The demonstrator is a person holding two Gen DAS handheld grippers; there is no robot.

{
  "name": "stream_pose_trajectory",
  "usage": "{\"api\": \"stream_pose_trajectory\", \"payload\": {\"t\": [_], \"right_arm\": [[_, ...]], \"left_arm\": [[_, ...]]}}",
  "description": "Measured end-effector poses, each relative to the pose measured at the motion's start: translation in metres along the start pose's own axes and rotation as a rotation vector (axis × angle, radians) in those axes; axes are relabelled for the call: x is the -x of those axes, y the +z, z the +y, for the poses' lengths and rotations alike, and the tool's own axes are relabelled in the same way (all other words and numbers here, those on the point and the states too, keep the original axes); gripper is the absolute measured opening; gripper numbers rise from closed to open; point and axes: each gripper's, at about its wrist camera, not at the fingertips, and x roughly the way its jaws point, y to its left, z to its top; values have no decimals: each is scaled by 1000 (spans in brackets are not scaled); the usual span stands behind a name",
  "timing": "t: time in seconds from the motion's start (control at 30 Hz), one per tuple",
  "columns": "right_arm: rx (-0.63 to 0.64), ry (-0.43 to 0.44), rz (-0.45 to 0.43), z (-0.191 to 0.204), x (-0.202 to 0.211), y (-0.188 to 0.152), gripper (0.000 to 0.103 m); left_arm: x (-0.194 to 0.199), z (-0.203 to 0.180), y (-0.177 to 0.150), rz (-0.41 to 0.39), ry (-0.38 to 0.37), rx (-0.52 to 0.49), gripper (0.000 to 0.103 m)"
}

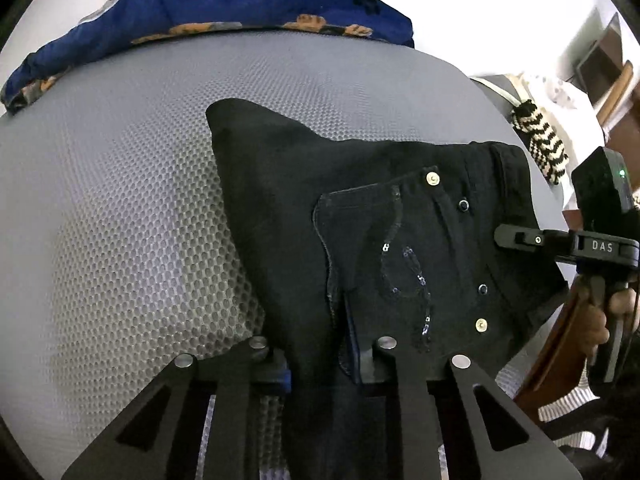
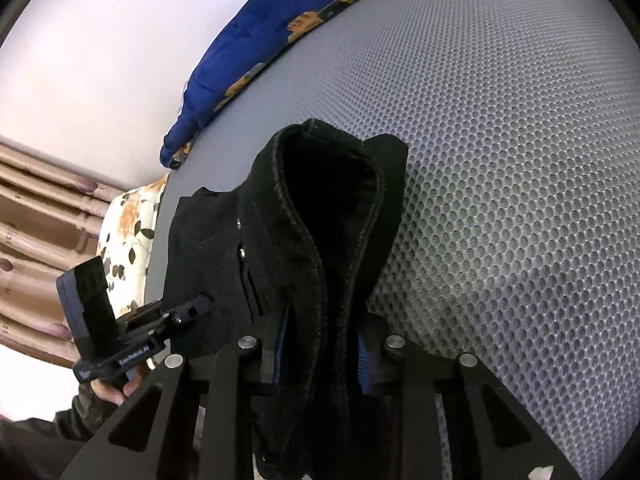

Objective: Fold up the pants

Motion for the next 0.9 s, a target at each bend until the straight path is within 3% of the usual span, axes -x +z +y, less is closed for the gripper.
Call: {"api": "stream_pose_trajectory", "payload": {"t": [0.5,0.9], "right_arm": [[27,32,24,46,-24,8,24],[46,100,56,76,-71,44,23]], "left_arm": [[26,12,-5,-43,44,0,17],[45,59,14,-104,80,68,17]]}}
